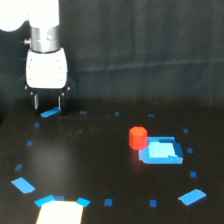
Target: Pick up the red object from the table
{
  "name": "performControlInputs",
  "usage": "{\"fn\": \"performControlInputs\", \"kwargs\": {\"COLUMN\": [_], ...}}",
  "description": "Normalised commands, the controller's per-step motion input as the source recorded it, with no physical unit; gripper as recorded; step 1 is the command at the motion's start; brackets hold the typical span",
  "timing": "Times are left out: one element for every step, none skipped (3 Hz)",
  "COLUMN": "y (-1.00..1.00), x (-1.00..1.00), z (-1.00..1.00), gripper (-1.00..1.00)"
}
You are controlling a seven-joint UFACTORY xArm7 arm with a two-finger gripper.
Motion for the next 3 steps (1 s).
{"fn": "performControlInputs", "kwargs": {"y": [-0.89, -0.65, -0.6], "x": [1.0, 1.0, 0.94], "z": [-0.67, -0.47, -0.67], "gripper": [0.41, 0.5, 0.45]}}
